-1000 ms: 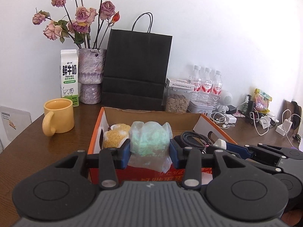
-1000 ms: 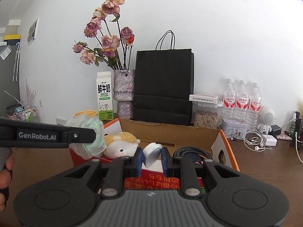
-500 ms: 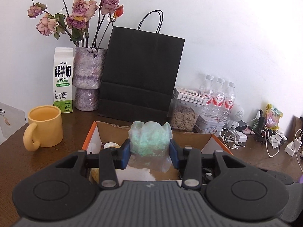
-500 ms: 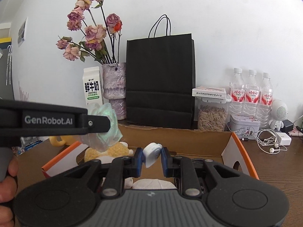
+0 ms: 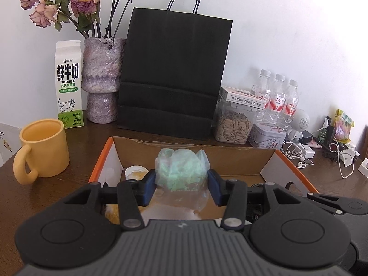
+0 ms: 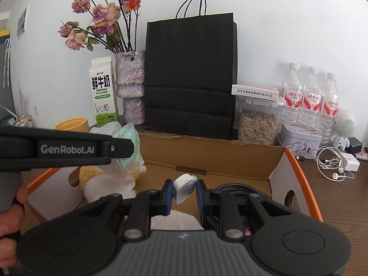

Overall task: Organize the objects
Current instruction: 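Open the left gripper to drop the green bag while the right gripper releases the white roll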

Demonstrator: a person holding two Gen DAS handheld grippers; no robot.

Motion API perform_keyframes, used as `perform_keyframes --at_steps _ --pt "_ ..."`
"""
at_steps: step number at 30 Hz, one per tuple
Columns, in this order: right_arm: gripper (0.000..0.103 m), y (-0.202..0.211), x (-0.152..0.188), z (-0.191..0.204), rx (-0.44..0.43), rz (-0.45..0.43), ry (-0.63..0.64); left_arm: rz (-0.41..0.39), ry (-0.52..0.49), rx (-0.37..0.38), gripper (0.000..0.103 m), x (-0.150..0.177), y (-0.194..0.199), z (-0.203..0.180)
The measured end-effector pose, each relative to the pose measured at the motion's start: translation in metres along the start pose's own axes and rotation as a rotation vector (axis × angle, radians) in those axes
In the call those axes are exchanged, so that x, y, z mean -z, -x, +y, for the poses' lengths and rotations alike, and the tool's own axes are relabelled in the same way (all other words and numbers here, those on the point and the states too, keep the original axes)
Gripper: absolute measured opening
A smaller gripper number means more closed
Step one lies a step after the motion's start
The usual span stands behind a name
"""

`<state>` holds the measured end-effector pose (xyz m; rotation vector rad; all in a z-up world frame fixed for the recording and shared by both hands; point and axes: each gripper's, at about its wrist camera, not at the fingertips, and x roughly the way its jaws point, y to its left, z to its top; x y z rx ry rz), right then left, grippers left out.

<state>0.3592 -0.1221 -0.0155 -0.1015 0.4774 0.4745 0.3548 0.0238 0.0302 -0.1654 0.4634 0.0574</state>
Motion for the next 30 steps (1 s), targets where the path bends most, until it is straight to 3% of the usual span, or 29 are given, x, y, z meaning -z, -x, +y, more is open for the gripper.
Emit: perform_keyframes --at_steps 2,3,4,5,6,8,18,30 --pt "0.024 0.0 0.001 0.001 0.008 0.003 0.002 -0.001 0.0 -0.004 0.059 0.001 0.001 0.0" --pt "0.035 0.001 0.001 0.001 0.01 0.004 0.001 -0.004 0.002 -0.008 0.064 0.001 0.002 0.0" --pt "0.045 0.001 0.001 0.0 0.015 0.004 -0.003 -0.009 0.006 -0.013 0.083 0.002 0.002 0.001" --pt "0.068 0.002 0.001 0.0 0.025 0.002 -0.005 -0.018 0.011 -0.021 0.1 0.001 0.004 0.001" --pt "0.085 0.002 0.001 0.0 0.039 -0.004 -0.005 -0.031 0.011 -0.03 0.103 0.001 0.005 0.001" --pt "0.096 0.004 0.001 0.0 0.059 -0.019 -0.003 -0.045 0.012 -0.044 0.103 0.0 0.007 0.001" --pt "0.1 0.005 0.001 -0.004 0.067 -0.024 -0.017 -0.036 0.028 -0.048 0.103 0.0 0.006 0.004" --pt "0.1 0.028 0.009 0.001 0.079 -0.058 -0.006 -0.071 0.034 -0.049 0.103 0.005 0.032 0.005"
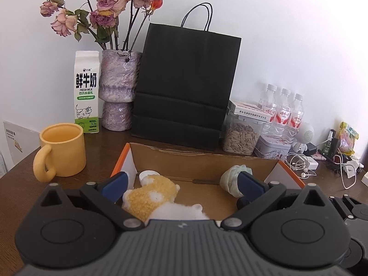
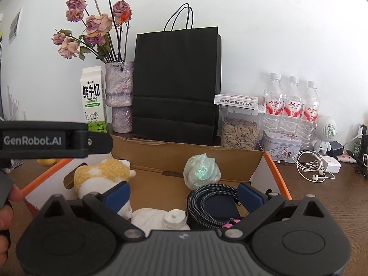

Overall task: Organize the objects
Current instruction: 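Open the left gripper to drop the green bag while the right gripper releases the white roll, then withdraw both grippers from the box back toward the remaining table items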

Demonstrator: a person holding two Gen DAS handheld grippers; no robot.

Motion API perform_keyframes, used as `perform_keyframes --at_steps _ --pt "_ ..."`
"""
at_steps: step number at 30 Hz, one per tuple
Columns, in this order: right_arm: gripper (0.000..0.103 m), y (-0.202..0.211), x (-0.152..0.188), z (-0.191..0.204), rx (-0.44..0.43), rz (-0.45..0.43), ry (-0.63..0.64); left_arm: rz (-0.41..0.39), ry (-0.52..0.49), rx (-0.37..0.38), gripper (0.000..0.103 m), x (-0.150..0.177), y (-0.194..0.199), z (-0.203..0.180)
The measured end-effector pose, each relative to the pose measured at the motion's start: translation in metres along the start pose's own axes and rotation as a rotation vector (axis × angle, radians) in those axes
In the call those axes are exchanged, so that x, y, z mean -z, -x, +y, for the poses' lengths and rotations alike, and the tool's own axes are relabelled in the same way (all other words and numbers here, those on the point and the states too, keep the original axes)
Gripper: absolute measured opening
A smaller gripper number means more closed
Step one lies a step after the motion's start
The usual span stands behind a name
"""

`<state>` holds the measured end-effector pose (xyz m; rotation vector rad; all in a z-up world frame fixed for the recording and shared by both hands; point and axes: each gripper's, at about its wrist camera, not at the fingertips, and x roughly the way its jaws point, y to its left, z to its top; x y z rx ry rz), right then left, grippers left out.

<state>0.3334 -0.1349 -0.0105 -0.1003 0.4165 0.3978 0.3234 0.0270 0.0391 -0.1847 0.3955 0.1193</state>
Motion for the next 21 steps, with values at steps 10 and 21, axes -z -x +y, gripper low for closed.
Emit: perform_keyframes --at_steps 10,21 --pt "0.101 0.04 0.013 0.0 -0.024 -0.019 -0.004 0.0 0.0 -0.007 0.103 0.013 0.032 0.007" --pt "0.101 0.084 0.042 -0.001 -0.062 0.042 0.054 0.045 -0.035 -0.039 0.103 0.034 0.068 0.028"
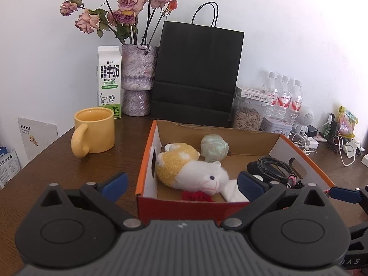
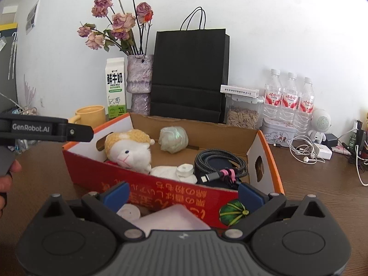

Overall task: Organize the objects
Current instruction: 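Withdraw both grippers from the box back toward the remaining table items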

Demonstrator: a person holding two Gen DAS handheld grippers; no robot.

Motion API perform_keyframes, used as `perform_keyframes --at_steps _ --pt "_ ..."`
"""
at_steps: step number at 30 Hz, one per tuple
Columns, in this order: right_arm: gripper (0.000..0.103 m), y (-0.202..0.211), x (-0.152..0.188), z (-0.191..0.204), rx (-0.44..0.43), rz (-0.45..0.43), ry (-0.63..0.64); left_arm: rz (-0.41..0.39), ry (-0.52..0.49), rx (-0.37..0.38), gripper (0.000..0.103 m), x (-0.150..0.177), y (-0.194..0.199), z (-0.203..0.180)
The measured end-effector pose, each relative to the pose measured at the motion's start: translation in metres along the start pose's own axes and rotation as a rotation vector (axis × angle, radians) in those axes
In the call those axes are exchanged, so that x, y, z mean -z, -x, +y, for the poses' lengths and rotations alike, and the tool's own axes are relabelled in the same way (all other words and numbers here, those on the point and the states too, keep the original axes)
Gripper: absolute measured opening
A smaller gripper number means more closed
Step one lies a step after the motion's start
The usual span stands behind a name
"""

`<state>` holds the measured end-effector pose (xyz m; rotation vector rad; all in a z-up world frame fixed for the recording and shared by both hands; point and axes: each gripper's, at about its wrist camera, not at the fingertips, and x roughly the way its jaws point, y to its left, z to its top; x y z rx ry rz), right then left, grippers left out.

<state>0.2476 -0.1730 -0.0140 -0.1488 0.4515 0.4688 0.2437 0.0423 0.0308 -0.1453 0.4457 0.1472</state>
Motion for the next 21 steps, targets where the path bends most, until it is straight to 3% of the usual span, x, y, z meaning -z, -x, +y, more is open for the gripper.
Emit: perform_keyframes --at_steps 10,21 --pt "0.101 0.018 0.027 -0.009 -0.091 0.078 -0.002 0.072 -0.013 -0.037 0.103 0.023 0.022 0.021" --pt "0.103 -0.022 0.03 -0.003 -0.135 0.164 0.024 0.111 -0.009 -0.04 0.103 0.043 0.046 0.035"
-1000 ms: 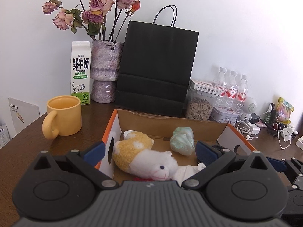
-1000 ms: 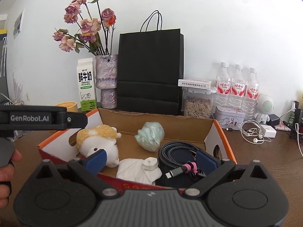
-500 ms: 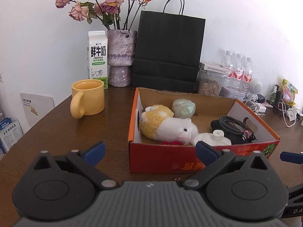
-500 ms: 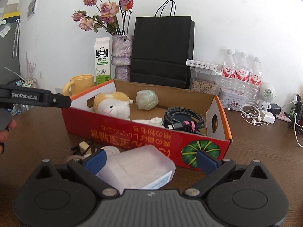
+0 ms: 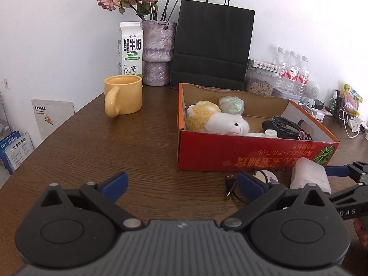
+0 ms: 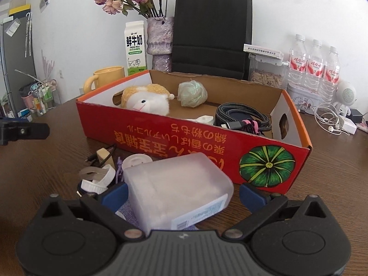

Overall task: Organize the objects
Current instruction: 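Withdraw both grippers from the box back toward the remaining table items, then grasp the translucent white container with the right gripper while the left gripper approaches the white bottle cap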

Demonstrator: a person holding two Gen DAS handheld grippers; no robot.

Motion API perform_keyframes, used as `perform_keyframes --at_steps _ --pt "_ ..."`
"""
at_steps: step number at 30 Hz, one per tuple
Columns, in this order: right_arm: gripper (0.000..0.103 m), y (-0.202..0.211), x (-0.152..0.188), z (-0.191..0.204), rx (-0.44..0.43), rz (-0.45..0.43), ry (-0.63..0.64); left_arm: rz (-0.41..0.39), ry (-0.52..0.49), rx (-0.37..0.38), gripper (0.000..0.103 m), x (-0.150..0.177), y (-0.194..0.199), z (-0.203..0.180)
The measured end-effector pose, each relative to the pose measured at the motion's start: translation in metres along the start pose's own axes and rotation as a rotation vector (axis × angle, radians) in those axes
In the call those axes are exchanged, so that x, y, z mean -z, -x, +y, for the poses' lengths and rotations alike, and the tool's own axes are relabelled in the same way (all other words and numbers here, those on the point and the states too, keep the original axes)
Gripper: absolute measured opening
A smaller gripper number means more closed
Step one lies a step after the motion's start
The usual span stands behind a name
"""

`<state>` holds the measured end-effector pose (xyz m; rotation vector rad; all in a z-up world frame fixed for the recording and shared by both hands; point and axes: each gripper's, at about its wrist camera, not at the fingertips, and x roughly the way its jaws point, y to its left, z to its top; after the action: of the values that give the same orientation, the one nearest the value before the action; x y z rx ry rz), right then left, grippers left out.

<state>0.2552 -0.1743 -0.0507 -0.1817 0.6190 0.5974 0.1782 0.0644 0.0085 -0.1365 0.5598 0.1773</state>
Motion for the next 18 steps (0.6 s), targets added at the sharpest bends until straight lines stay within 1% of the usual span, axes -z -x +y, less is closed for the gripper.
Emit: perform_keyframes --at_steps 2,8,11,18 --pt "0.103 -0.006 -0.003 -0.001 -0.023 0.001 -0.006 0.003 -0.002 0.001 0.103 0.002 0.003 0.002" --pt "0.103 -0.018 -0.003 -0.002 -0.035 0.019 -0.028 0.005 0.002 0.004 0.103 0.005 0.006 0.003" --pt "0.1 -0.017 -0.002 -0.002 -0.04 0.013 -0.033 0.008 0.001 0.011 0.103 0.006 0.006 0.001" --pt "0.099 -0.013 0.001 0.002 -0.022 0.004 -0.027 0.015 -0.014 0.025 0.103 0.009 0.004 -0.008"
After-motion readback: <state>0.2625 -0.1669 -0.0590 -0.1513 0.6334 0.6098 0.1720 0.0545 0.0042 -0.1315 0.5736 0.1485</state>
